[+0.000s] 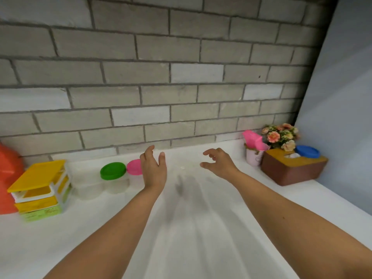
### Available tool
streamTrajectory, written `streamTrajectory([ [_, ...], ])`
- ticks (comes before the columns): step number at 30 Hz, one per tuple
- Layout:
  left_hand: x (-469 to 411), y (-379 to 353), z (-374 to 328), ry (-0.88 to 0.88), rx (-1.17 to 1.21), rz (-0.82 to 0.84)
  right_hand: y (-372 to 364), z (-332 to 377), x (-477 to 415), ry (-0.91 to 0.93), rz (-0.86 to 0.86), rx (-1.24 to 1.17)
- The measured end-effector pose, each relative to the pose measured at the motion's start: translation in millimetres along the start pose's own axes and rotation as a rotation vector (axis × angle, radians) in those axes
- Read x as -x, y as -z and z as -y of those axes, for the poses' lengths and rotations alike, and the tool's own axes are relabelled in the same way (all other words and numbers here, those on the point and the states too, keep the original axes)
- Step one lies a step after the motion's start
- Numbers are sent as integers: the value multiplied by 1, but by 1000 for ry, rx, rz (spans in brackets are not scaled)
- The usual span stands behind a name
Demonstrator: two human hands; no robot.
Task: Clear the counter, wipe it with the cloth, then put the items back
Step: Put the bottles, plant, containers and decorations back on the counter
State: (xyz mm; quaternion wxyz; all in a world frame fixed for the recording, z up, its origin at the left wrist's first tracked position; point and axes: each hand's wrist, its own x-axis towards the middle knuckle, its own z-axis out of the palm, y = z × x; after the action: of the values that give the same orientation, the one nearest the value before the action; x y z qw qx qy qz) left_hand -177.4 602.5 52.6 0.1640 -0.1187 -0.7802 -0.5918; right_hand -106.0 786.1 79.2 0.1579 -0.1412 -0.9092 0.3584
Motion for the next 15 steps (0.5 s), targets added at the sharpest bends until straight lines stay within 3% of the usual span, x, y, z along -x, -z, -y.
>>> streamTrajectory([
  [15,95,-166,-88,70,74,170,148,-140,53,-71,-120,66],
])
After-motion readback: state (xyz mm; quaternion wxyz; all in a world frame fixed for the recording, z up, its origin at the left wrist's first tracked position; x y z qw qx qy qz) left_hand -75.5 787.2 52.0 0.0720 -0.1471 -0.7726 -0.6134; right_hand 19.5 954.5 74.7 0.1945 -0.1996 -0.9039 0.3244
